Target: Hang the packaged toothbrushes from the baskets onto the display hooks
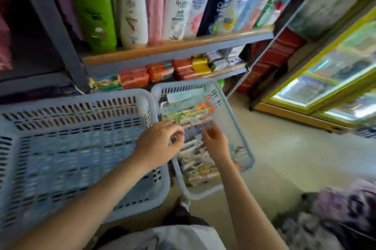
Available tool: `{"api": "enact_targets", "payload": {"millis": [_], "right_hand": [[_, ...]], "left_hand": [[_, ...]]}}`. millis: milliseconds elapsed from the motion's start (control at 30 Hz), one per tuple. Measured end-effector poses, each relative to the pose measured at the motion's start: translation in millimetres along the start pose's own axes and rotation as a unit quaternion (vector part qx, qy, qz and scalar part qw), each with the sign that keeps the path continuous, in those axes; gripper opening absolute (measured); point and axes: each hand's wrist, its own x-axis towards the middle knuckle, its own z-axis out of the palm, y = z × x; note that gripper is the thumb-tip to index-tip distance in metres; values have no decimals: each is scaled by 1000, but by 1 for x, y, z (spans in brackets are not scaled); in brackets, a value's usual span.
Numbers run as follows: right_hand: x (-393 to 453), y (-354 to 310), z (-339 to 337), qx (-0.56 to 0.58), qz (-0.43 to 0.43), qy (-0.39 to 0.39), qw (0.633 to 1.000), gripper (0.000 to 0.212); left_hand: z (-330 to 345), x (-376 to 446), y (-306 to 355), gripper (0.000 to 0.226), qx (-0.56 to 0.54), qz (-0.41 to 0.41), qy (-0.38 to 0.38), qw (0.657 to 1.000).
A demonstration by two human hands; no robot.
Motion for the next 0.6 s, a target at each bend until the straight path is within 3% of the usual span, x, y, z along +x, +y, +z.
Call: {"api": "enact_targets", "payload": {"millis": [133,200,300,433,600], "right_hand": [[50,77,-30,-179,-68,-73,979,13],[73,100,-38,-227,-117,-135,957,28],[99,111,-34,-312,-164,-248,902,70],[118,106,-3,-427,-235,-362,794,118],[138,84,18,-522,-276,-387,708,118]], "left_hand": [[78,44,4,20,141,23,-11,990],[100,50,-1,23,244,-37,-15,969],[106,45,-2,42,341,-113,-22,933],[90,36,6,53,366,-187,48,910],[87,24,5,76,308,-299,84,899]]}}
